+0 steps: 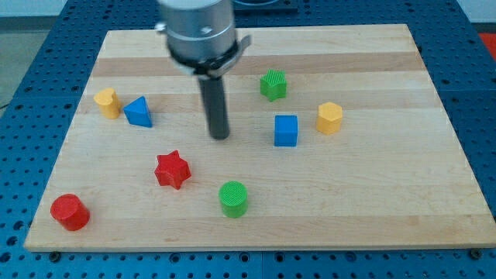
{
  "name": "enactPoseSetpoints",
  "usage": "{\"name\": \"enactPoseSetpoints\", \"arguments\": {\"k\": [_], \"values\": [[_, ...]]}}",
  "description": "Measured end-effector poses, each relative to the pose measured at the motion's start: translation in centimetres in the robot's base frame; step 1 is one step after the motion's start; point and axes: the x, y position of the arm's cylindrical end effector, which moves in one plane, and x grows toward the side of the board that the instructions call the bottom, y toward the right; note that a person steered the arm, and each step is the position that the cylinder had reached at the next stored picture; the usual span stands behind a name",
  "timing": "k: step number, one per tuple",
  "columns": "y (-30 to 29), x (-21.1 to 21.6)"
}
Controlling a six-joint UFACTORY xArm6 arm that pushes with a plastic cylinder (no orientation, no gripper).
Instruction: Push the green star to the top right side of the board
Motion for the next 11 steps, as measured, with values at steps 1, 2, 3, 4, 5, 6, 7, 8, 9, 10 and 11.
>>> {"name": "enactPoseSetpoints", "arguments": {"k": [1, 2, 3, 4, 5, 6, 7, 8, 9, 10, 11], "values": [[1.6, -0.8], [2.8, -4.3], [3.6, -6.1], [3.7, -6.2], [9.6, -9.0], [10.1, -9.3], [14.3, -12.4], [17.0, -15.1], [17.0, -15.1], [20.7, -16.3], [21.9, -16.5]]}}
